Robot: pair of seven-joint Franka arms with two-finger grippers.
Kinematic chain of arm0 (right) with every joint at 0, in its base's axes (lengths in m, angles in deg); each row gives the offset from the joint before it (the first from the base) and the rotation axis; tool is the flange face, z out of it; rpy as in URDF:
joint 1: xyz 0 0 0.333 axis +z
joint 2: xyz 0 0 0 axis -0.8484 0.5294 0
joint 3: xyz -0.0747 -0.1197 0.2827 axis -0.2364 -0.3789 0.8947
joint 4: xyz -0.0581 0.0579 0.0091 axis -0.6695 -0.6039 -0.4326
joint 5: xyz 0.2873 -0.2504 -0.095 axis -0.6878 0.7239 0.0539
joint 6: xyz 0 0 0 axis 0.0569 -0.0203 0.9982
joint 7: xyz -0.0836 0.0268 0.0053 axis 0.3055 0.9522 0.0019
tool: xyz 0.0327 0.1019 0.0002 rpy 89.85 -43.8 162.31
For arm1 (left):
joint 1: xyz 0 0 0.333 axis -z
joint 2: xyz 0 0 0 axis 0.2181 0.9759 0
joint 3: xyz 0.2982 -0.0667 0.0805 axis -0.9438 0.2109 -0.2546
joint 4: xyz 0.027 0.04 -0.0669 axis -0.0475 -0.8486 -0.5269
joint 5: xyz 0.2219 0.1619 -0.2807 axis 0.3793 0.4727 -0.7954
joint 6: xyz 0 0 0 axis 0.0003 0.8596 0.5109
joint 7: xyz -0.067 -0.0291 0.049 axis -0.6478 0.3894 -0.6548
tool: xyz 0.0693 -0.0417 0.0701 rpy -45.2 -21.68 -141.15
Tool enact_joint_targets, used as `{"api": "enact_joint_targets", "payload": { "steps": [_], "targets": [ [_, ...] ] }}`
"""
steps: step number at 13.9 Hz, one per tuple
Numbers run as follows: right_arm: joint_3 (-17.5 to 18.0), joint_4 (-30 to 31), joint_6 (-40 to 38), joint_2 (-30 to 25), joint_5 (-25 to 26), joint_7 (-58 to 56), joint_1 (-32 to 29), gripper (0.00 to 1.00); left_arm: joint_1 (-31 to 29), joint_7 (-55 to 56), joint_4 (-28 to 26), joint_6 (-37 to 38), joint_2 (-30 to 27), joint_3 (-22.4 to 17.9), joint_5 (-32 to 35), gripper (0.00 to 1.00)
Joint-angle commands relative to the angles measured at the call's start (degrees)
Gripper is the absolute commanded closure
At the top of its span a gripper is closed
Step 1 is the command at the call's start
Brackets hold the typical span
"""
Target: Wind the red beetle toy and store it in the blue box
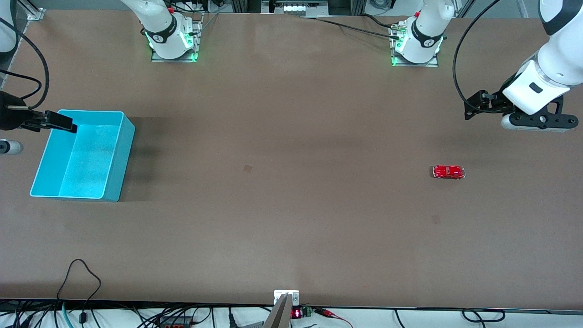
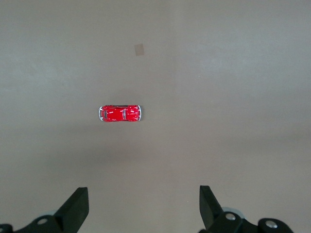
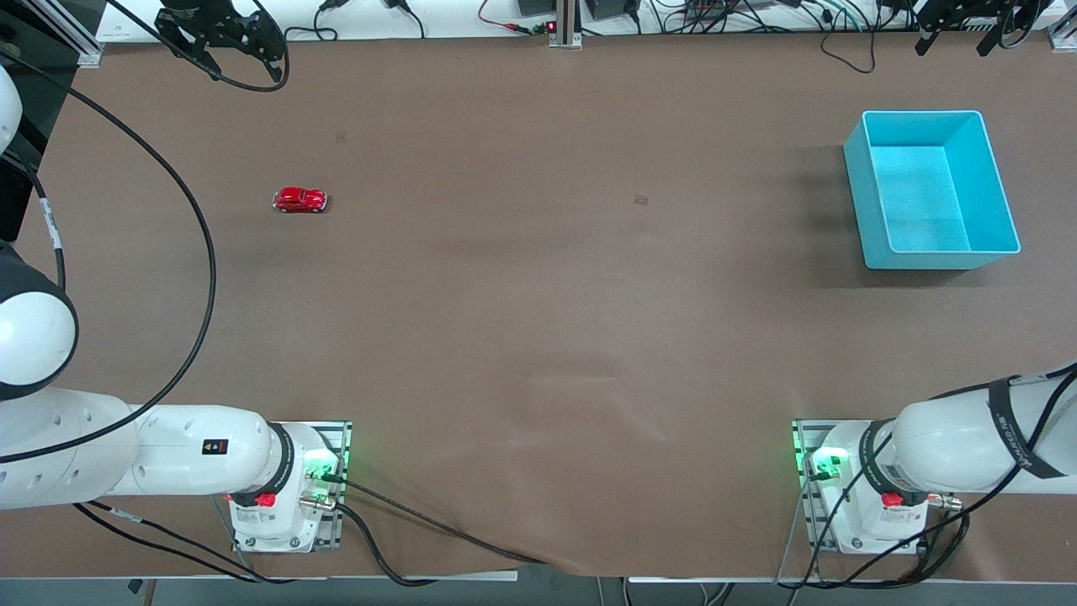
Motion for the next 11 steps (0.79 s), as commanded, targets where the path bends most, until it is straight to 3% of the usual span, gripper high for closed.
{"api": "enact_joint_targets", "payload": {
  "steps": [1, 11],
  "targets": [
    [0.15, 0.47, -0.52, -0.62, -1.22, -1.07, -0.55, 0.0, 0.43, 0.44, 1.46, 1.14, 0.47, -0.13, -0.54, 0.0],
    [0.15, 0.38, -3.23, -0.1, -1.39, -1.34, -0.81, 0.0, 0.52, 0.35, 1.46, 3.59, 0.64, -0.13, -0.45, 0.0]
  ]
}}
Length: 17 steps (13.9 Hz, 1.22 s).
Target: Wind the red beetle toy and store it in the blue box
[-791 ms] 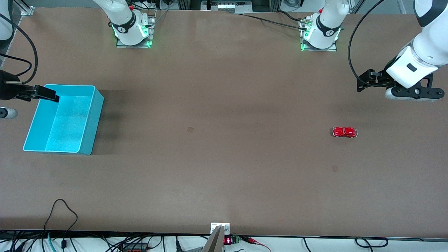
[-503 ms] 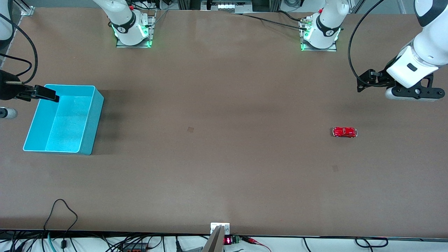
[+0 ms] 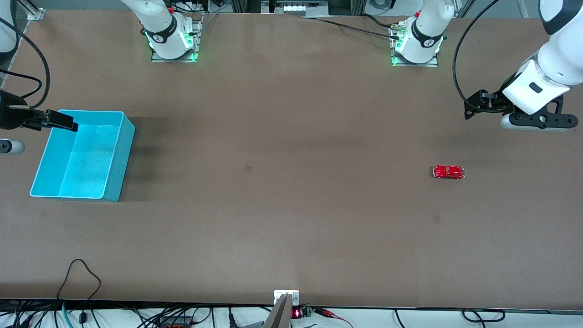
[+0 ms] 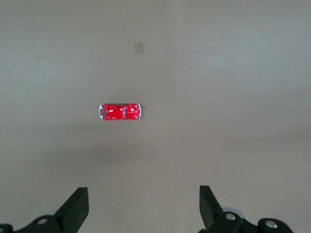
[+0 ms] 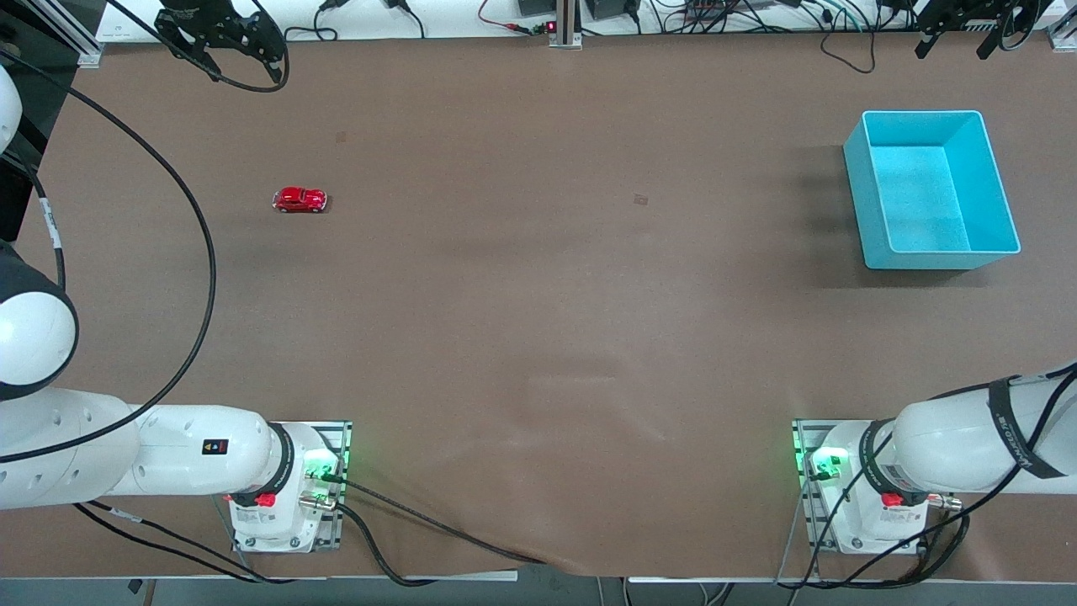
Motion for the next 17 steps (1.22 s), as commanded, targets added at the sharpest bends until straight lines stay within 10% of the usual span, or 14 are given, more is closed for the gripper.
{"api": "enact_joint_targets", "payload": {
  "steps": [1, 8, 17],
  "targets": [
    [0.15, 0.13, -3.23, 0.05, -1.39, -1.18, -0.78, 0.0, 1.01, 0.61, 1.41, 3.38, 0.78, -0.14, -0.36, 0.0],
    [0.15, 0.21, -6.06, 0.23, -1.39, -1.18, -0.78, 0.0, 1.36, -2.18, 1.41, 13.14, 1.92, 0.57, -0.45, 0.0],
    [0.15, 0.21, -18.98, 2.69, -1.3, -0.48, -2.71, 0.0, -3.28, -40.81, -0.52, 7.55, 8.32, 0.48, 3.84, 0.0]
  ]
}}
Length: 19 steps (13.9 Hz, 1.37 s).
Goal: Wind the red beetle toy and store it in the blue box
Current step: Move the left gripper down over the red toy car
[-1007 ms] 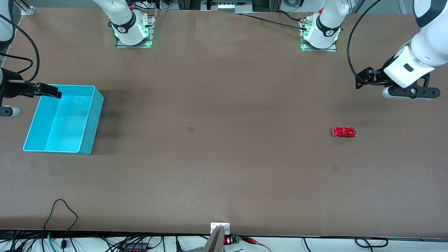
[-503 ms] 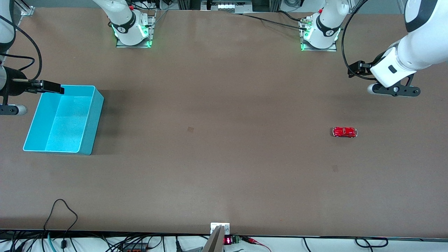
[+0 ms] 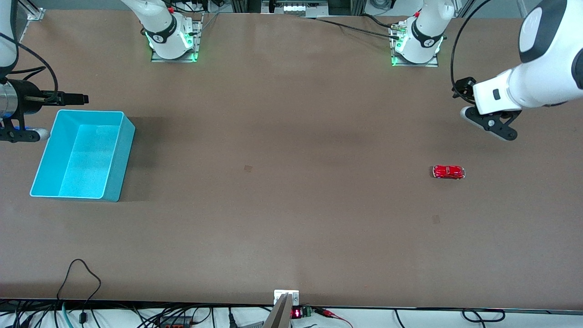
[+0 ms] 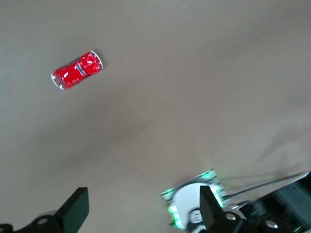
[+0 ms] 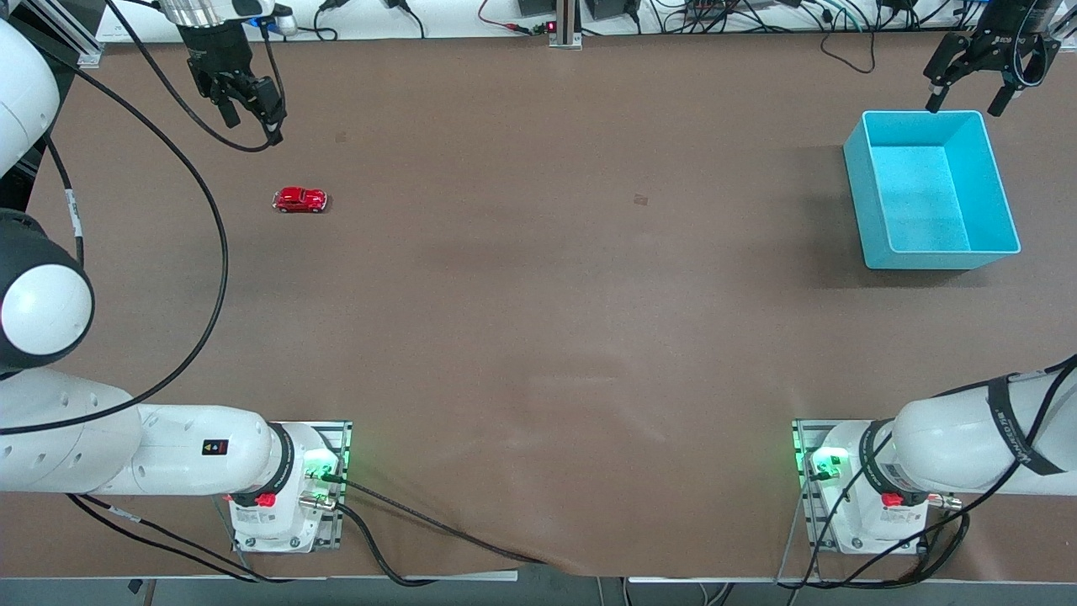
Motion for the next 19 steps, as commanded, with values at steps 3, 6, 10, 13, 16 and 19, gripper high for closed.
{"api": "enact_joint_targets", "payload": {
  "steps": [3, 6, 10, 13, 16, 19],
  "targets": [
    [0.25, -0.2, -2.24, 0.47, -1.25, -0.24, -0.87, 0.0, -6.81, -24.72, -4.49, -15.34, 5.51, -0.01, 2.65, 0.0],
    [0.25, -0.2, -2.33, 0.56, -1.17, -0.33, -0.78, 0.0, -7.7, -35.56, -7.14, -26.6, 8.76, -0.01, 6.6, 0.0],
    [0.25, -0.2, -2.33, 1.17, -1.17, -0.94, -0.69, 0.0, -9.1, -51.01, -10.04, -41.02, 13.32, -0.01, 8.46, 0.0],
    [0.25, -0.2, -3.03, 1.17, -1.17, -0.86, -0.43, 0.0, -10.77, -59.74, -13.28, -49.46, 15.53, 0.07, 8.46, 0.0],
    [0.25, -0.11, -3.12, 1.35, -1.25, -0.51, -0.43, 0.0, -11.74, -61.69, -19.08, -58.78, 15.71, 0.07, 8.46, 0.0],
    [0.25, -0.11, -4.08, 1.35, -1.34, 0.11, -0.26, 0.0, -12.0, -61.6, -21.82, -63.55, 17.2, 0.16, 8.46, 0.0]
  ]
}}
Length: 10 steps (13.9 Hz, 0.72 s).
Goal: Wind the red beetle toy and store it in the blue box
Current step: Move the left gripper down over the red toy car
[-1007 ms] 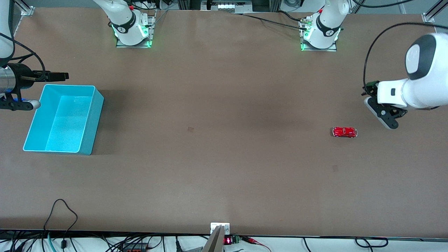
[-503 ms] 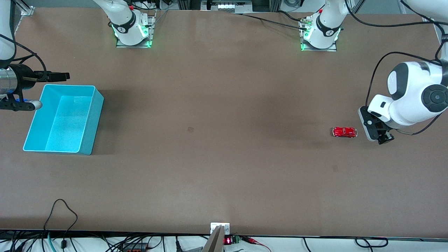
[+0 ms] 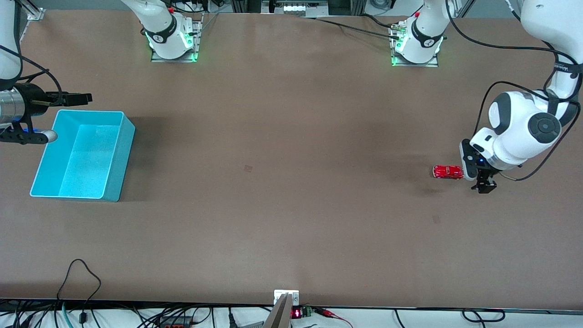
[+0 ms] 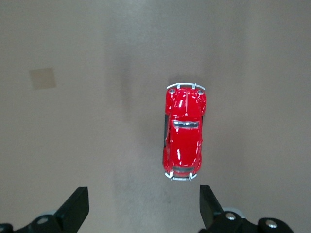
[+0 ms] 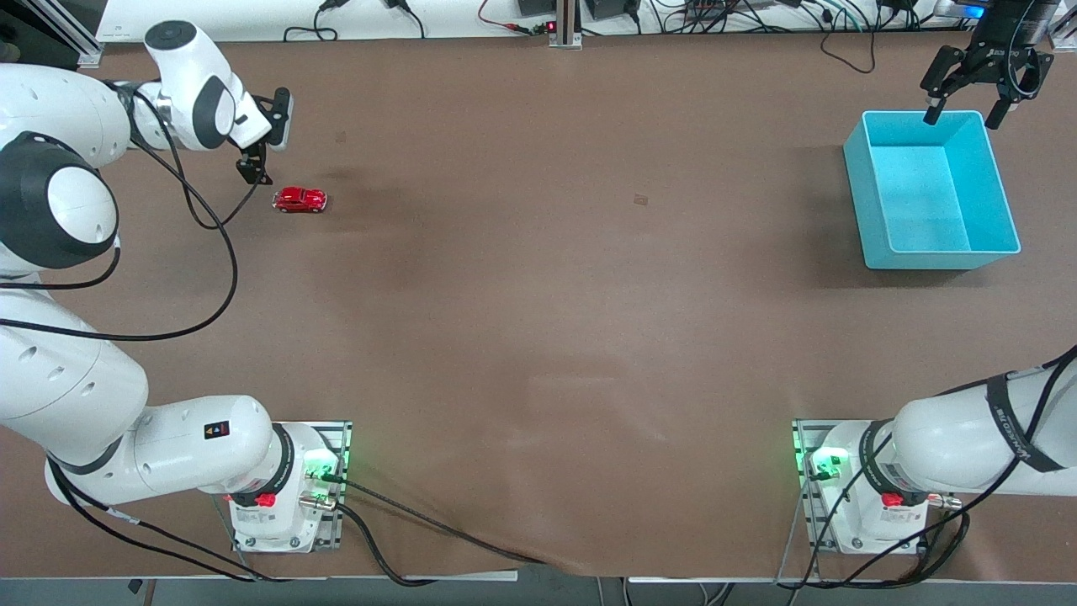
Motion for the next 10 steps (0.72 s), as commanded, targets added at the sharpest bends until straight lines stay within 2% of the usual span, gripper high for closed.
{"api": "enact_joint_targets", "payload": {
  "steps": [1, 4, 7, 8, 9, 10],
  "targets": [
    [0.11, -0.11, -1.24, -0.05, -1.05, 0.22, -0.03, 0.0, -0.7, -1.05, -1.84, -3.06, 0.77, 0.56, 1.24, 0.0],
    [0.37, -0.11, -1.24, 0.22, -1.05, 0.13, 0.06, 0.0, -0.79, -0.87, -3.68, -3.25, 1.31, 0.92, 0.54, 0.04],
    [0.55, -0.11, -1.24, 0.22, -1.05, -0.04, 0.06, 0.0, -3.07, -0.96, -4.66, -3.25, 1.57, 3.89, 0.36, 0.1],
    [0.55, -0.11, -1.24, 0.22, -1.05, -0.04, 0.15, 0.0, -3.95, -1.05, -4.66, -3.25, 1.74, 4.86, 0.45, 0.16],
    [0.55, -0.11, -1.24, 0.22, -1.05, -0.13, 0.06, 0.0, -4.13, -1.05, -4.66, -3.25, 1.83, 5.31, 0.45, 0.25],
    [0.55, -0.11, -1.24, 0.22, -1.05, -0.39, 0.06, 0.0, -4.13, -1.05, -4.57, -3.25, 2.27, 5.31, 0.45, 0.39]
  ]
}}
